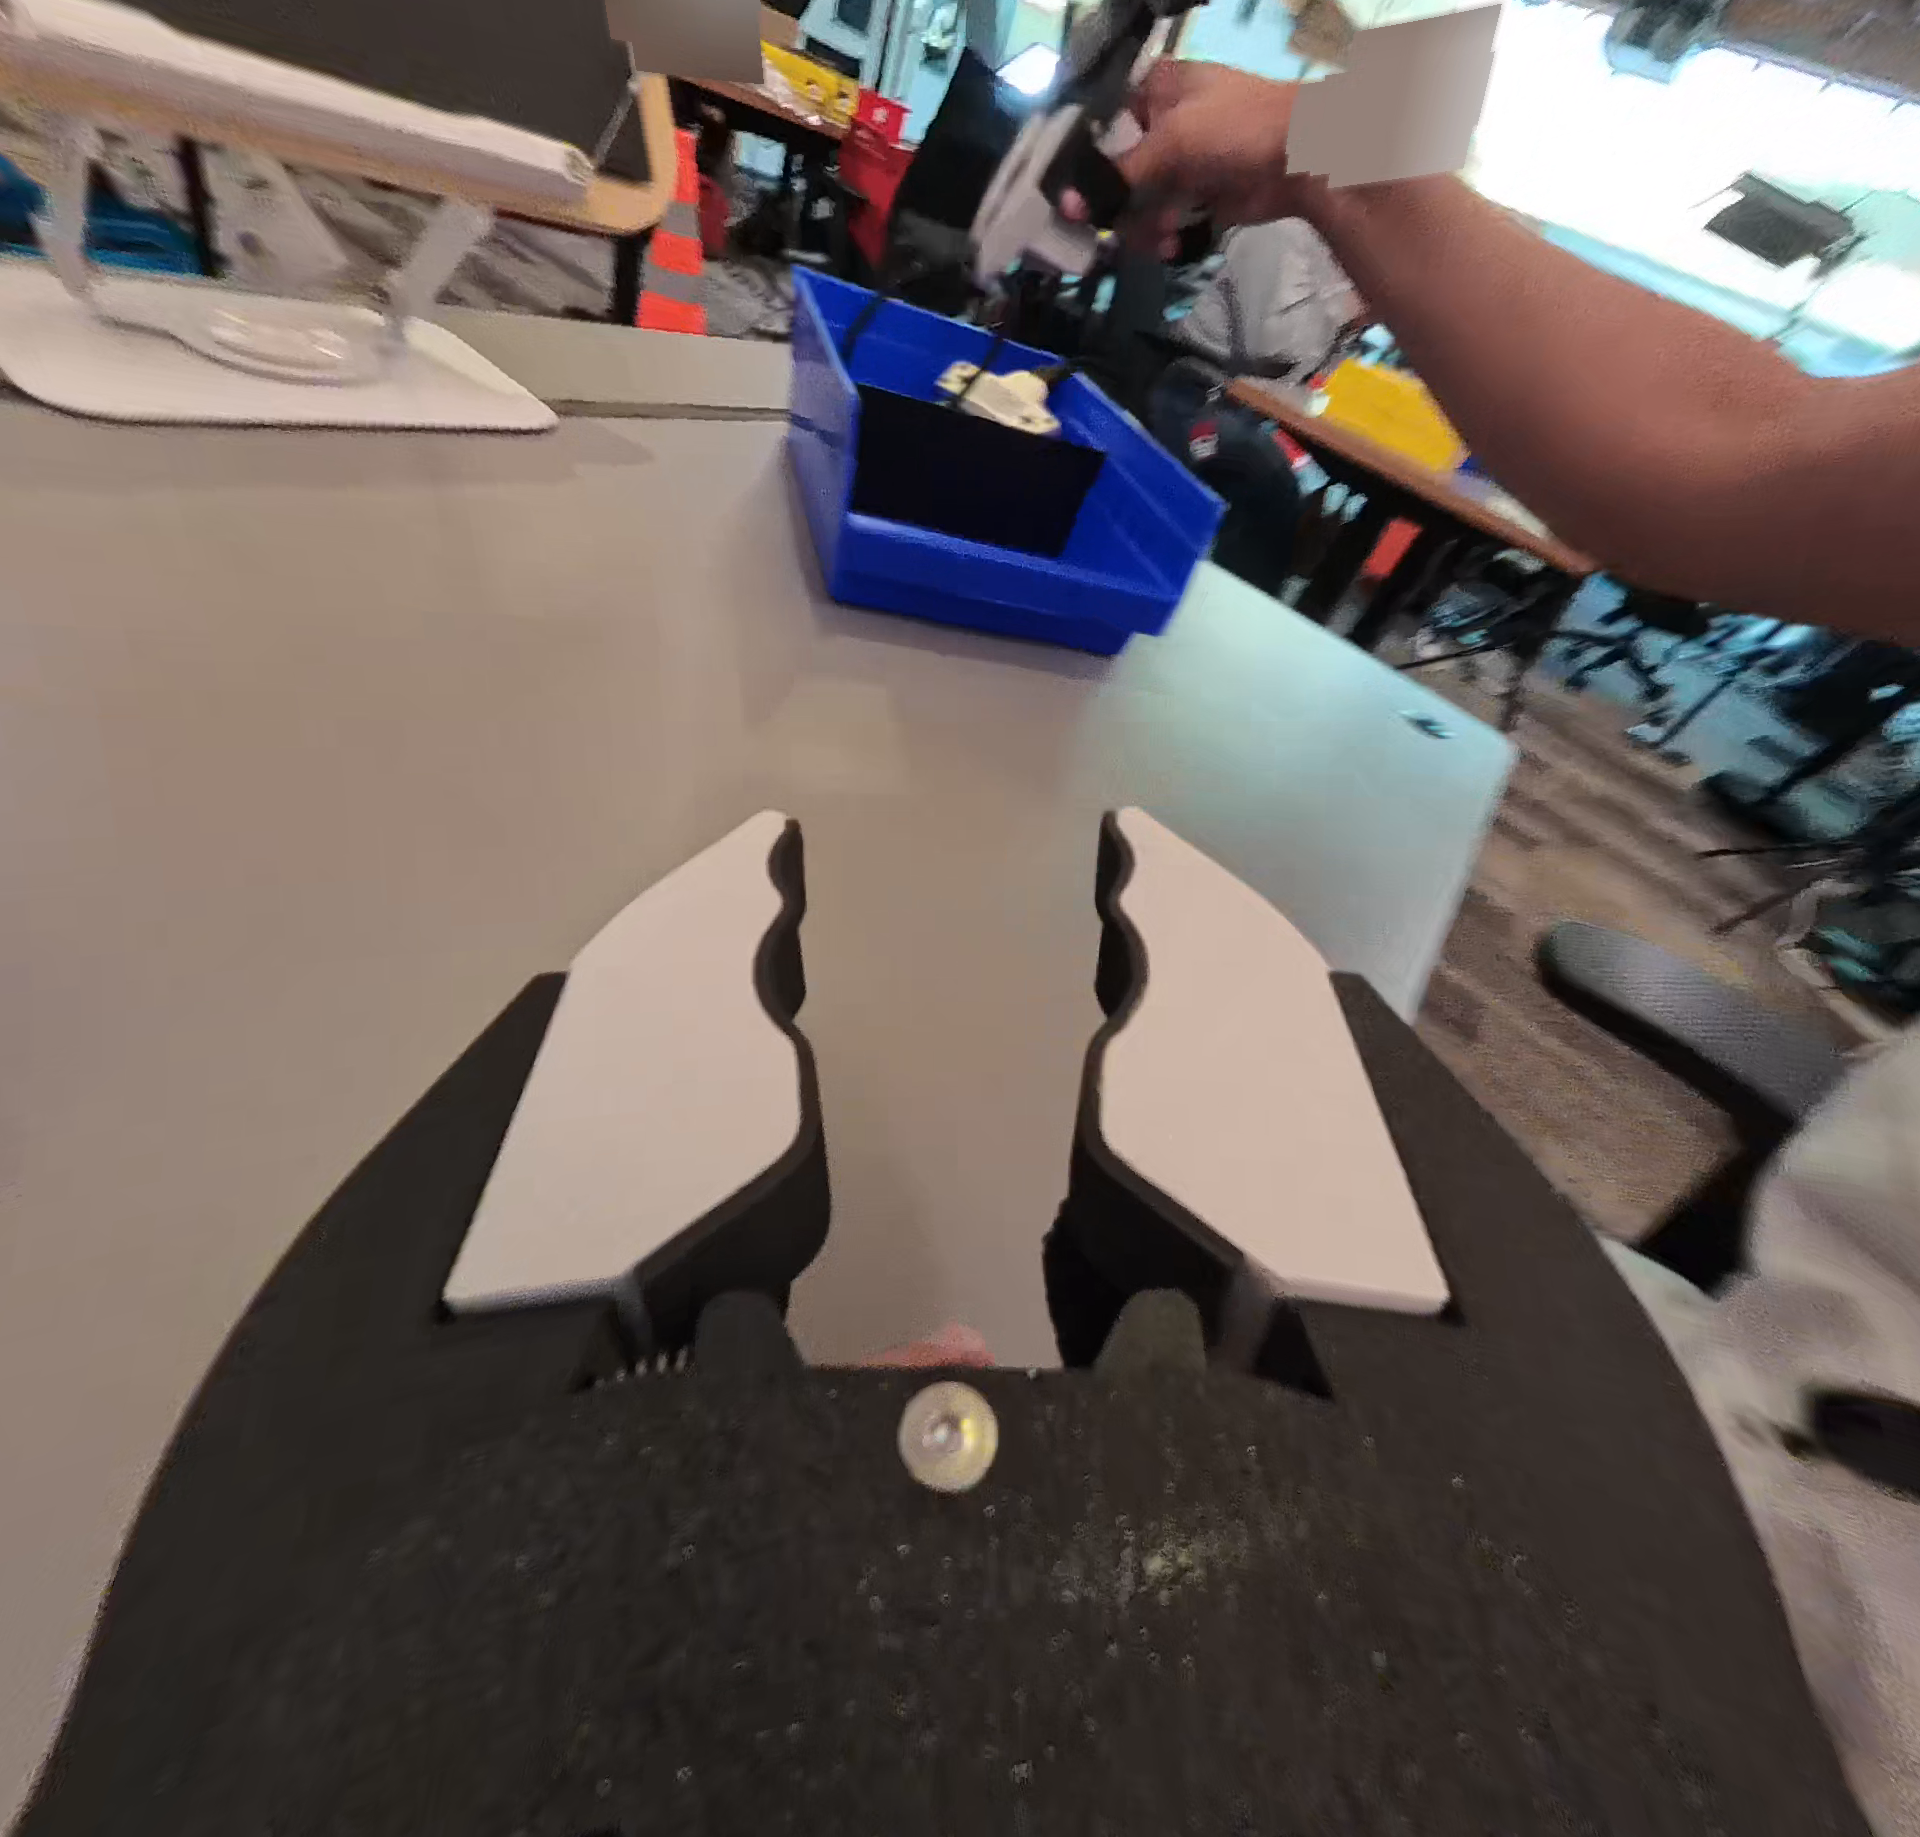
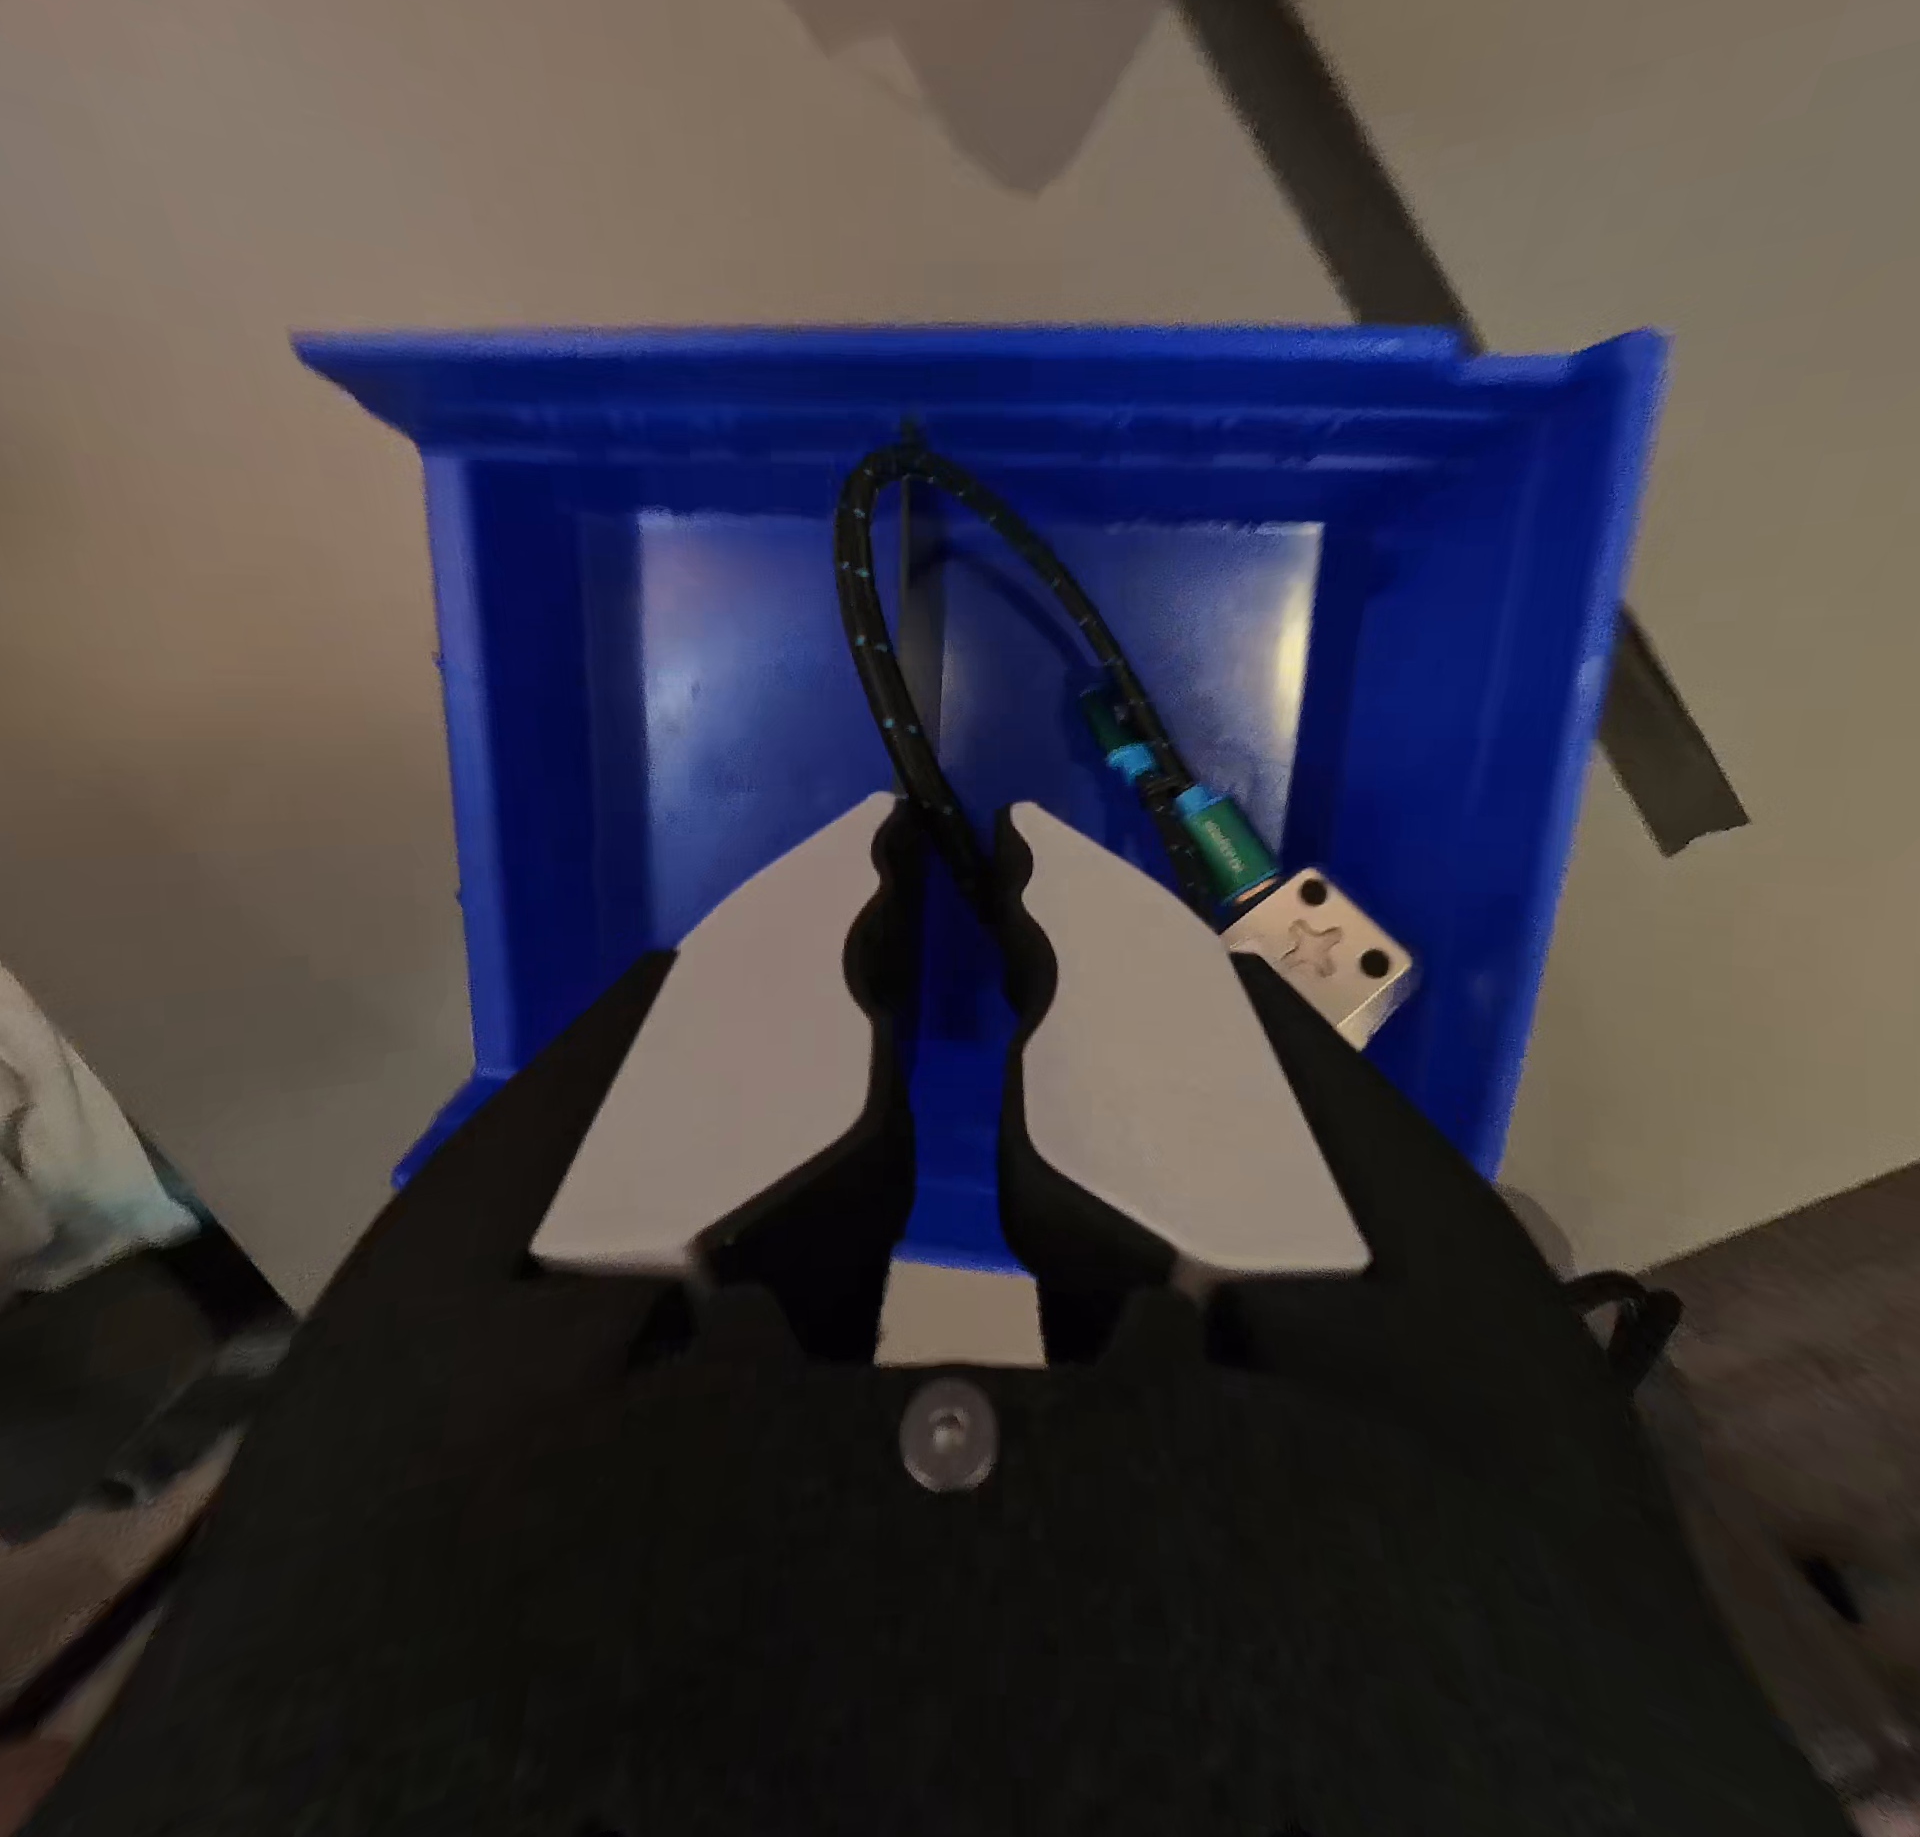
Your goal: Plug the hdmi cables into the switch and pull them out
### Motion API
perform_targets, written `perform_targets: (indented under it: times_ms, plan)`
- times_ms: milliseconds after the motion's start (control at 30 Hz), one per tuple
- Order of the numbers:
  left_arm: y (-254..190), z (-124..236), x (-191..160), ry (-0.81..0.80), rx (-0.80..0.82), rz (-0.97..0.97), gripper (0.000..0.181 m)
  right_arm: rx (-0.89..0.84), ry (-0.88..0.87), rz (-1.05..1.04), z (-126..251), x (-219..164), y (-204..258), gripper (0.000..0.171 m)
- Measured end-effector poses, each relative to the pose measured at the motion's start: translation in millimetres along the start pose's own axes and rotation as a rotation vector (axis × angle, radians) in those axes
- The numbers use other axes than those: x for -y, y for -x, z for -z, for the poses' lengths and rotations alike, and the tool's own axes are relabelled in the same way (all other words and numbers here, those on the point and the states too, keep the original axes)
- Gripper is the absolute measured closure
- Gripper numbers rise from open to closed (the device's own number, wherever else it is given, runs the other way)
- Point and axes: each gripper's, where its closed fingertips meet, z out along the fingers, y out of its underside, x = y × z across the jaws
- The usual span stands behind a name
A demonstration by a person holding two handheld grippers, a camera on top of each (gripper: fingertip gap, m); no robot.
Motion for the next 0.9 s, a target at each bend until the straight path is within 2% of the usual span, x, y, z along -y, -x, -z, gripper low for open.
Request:
perform_targets:
  times_ms: [67, 200, 300, 400, 467, 600, 733, 833, 900]
  plan:
    - [0.0, -38.0, 19.8, 0.035, -0.029, -0.06, 0.128, -0.03, 0.136, 0.076, -12.0, -12.0, 10.3, 0.159]
    - [14.7, -155.8, 35.0, 0.205, 0.004, -0.163, 0.129, -0.112, 0.163, 0.106, -13.1, -11.9, 14.2, 0.159]
    - [26.4, -243.9, 31.4, 0.268, 0.062, -0.163, 0.13, -0.103, 0.153, 0.09, -14.3, -16.4, 15.3, 0.159]
    - [36.5, -300.2, 14.0, 0.343, 0.124, -0.176, 0.132, -0.092, 0.123, 0.072, -9.6, -20.1, 15.9, 0.158]
    - [46.2, -315.6, 12.2, 0.333, 0.189, -0.176, 0.139, -0.083, 0.118, 0.068, -6.1, -24.2, 17.2, 0.158]
    - [54.1, -322.8, 14.8, 0.292, 0.236, -0.113, 0.179, -0.083, 0.119, 0.055, -6.2, -29.9, 17.3, 0.157]
    - [31.6, -317.8, 5.7, 0.325, 0.23, -0.192, 0.178, -0.128, 0.173, 0.044, -16.1, -33.2, 10.9, 0.157]
    - [9.0, -311.0, -2.9, 0.321, 0.24, -0.233, 0.176, -0.115, 0.301, 0.046, -27.0, -44.1, 11.9, 0.158]
    - [-1.4, -308.0, -6.8, 0.317, 0.242, -0.203, 0.174, -0.125, 0.323, 0.066, -30.9, -44.7, 9.1, 0.157]
